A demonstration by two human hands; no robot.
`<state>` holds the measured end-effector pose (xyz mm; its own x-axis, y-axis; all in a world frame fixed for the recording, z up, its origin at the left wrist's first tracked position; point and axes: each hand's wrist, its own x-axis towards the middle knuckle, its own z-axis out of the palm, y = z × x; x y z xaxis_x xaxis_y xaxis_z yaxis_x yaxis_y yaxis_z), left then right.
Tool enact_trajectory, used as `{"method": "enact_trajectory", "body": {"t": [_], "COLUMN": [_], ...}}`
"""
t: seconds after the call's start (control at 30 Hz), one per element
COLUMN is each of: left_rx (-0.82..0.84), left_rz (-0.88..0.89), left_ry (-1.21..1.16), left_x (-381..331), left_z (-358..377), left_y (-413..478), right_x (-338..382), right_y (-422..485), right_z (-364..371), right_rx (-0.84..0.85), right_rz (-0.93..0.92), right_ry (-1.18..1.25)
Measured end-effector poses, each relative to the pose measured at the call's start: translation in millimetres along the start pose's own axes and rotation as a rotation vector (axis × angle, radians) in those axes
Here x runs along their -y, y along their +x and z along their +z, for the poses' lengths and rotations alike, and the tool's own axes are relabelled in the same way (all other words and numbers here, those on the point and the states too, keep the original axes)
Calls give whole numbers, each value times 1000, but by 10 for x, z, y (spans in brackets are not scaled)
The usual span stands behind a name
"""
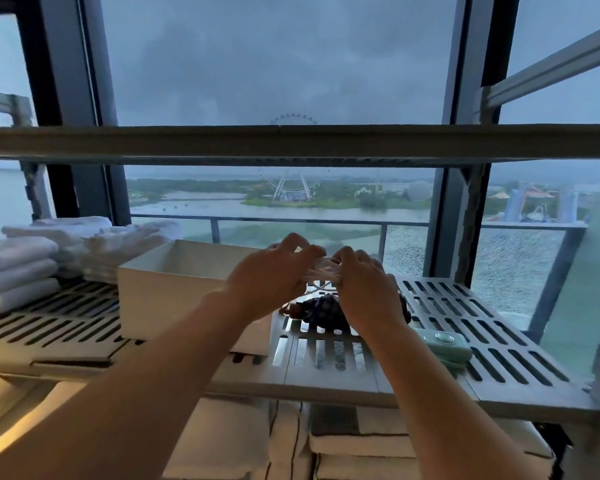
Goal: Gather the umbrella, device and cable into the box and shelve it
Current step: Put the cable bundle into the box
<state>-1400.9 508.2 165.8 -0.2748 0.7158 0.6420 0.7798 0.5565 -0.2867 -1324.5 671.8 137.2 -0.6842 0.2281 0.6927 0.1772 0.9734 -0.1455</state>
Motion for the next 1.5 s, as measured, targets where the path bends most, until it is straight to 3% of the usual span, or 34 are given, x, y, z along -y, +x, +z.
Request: {"method": "enact_trajectory", "body": {"t": [0.43, 0.93, 1.2, 1.5], "left_rx": [-73, -98, -19, 398], "left_rz": [-83, 54, 73, -74], "left_ry": [-41, -101, -192, -295], "left_x": [911, 2352, 2615, 2599], "left_z": [-40, 343, 651, 909], "left_y": [-177, 17, 43, 47], "right_x": [784, 1646, 1749, 1656], "right_y": [485, 1290, 1497, 1550], "right_z": [241, 843, 1144, 1445], "right_rx": [-39, -79, 151, 468], "right_rz": [-46, 7, 76, 56], "right_ry": [42, -78, -67, -65]}}
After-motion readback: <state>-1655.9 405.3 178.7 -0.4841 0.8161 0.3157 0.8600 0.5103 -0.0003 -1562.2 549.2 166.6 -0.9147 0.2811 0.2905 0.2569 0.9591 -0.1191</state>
